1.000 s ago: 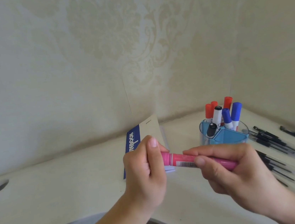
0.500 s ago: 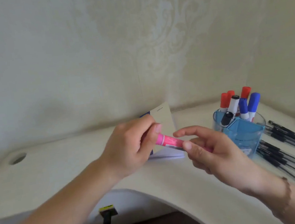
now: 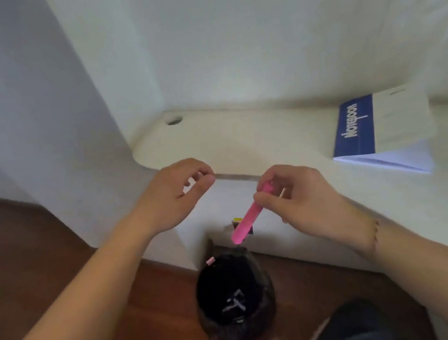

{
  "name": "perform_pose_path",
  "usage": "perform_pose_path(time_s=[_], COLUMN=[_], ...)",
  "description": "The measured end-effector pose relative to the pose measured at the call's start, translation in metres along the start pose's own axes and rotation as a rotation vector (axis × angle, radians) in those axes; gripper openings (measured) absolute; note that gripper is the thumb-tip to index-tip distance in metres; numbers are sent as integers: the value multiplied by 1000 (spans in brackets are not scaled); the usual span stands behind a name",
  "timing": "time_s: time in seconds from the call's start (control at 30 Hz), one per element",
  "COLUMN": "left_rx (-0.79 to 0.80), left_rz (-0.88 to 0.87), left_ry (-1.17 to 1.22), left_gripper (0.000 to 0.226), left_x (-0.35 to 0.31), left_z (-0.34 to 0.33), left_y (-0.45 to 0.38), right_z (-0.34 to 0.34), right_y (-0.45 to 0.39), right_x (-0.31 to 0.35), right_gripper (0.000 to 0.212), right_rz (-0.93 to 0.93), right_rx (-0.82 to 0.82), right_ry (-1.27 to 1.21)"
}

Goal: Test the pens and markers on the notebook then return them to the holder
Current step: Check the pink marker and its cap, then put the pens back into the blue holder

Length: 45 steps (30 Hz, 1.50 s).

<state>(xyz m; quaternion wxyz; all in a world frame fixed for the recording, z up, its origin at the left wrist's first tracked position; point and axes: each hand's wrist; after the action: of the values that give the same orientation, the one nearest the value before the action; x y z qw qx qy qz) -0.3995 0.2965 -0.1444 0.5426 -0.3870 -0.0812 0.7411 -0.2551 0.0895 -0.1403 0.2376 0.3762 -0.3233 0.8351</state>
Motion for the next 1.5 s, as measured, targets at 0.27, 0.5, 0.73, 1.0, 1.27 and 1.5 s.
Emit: perform_pose_path(time_s=[0.27, 0.5, 0.73, 1.0, 1.27, 1.5], left_rx=[69, 50, 53, -229, -517, -456], left_rz=[19, -119, -456, -833, -663, -612], left_ry=[-57, 59, 285, 622, 720, 926], left_gripper=[40, 35, 24, 19, 62, 60], left_x=[12, -26, -133, -309, -376, -348], left_z=[15, -13, -83, -201, -253, -282], left_y=[13, -29, -88, -120, -115, -137], right_z=[-34, 39, 184, 364, 398, 381], right_y=[9, 12, 50, 113, 134, 131], right_x=[-33, 6, 23, -52, -157, -150], right_gripper=[20, 14, 2, 12, 15, 30], right_rz=[-111, 45, 96, -219, -938, -901], right_rx=[128, -30, -498, -1012, -472, -394], right_ry=[174, 174, -16, 347, 1263, 1352])
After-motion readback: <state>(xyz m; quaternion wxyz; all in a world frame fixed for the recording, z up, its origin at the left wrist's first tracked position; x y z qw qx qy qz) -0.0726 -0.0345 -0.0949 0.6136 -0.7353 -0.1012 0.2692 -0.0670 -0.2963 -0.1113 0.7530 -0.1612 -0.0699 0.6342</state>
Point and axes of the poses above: each hand's wrist, its own y-axis away from the middle knuckle, its own z-axis out of the back of the hand, x = y × z, and after that the axes turned 13 degrees about -x, right-handed
